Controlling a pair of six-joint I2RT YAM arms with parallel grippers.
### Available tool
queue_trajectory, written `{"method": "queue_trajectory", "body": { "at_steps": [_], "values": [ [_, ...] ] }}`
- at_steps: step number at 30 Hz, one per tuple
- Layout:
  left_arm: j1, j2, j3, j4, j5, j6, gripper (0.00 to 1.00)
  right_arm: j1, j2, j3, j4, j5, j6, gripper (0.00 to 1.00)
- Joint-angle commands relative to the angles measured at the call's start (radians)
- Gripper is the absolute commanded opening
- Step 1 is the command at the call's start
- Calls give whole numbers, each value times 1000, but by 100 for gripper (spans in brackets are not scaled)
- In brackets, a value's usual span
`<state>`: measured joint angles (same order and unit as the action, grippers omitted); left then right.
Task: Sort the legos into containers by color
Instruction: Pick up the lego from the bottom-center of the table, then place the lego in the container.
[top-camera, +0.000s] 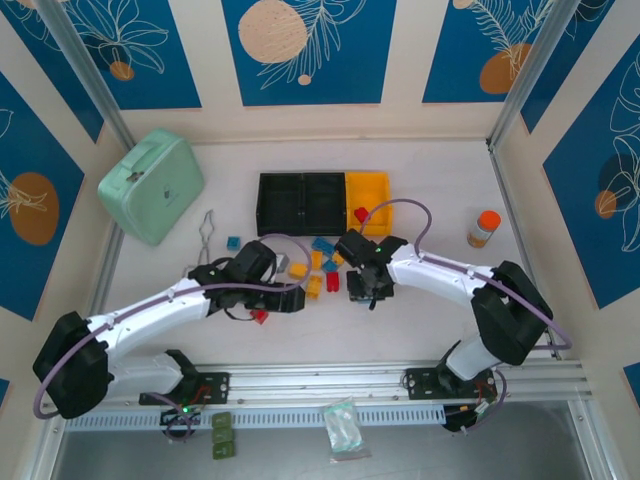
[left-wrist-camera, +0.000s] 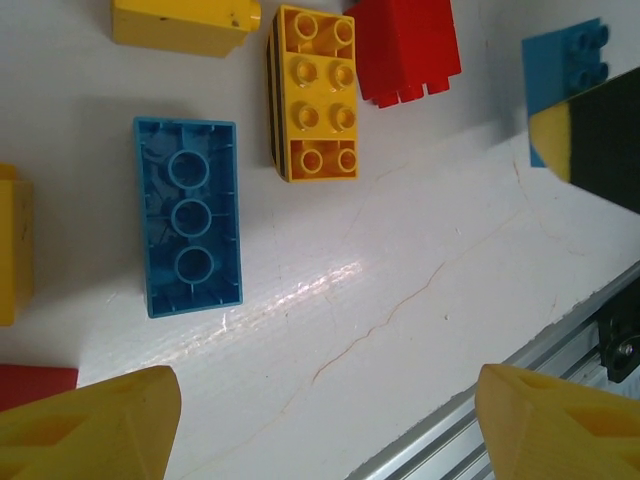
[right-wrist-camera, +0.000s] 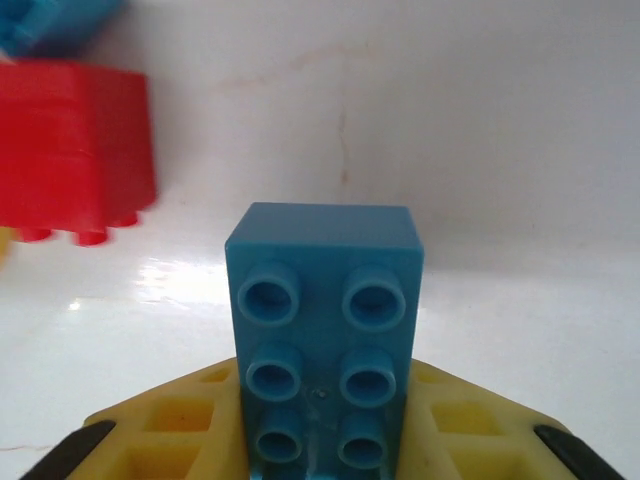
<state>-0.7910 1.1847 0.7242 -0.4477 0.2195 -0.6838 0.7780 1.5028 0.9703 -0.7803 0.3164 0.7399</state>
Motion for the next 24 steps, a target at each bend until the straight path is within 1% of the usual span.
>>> {"method": "queue_trajectory", "body": {
  "at_steps": [1, 6, 10, 17, 24],
  "values": [
    [-8, -40, -3, 11, -51, -21, 77, 0, -37, 74, -58, 15, -32, 28],
    [8, -70, 31, -17, -107, -33, 78, -29, -8, 190, -61, -23, -77, 28],
    [58, -80, 71, -33, -107, -36, 77, -59, 56, 309, -52, -51, -117, 28],
    [164, -67, 125, -26, -69, -36, 78, -129, 240, 539, -51, -95, -156, 28],
    [241, -42, 156, -27, -34, -33, 78, -196, 448, 781, -84, -133, -162, 28]
  ]
}}
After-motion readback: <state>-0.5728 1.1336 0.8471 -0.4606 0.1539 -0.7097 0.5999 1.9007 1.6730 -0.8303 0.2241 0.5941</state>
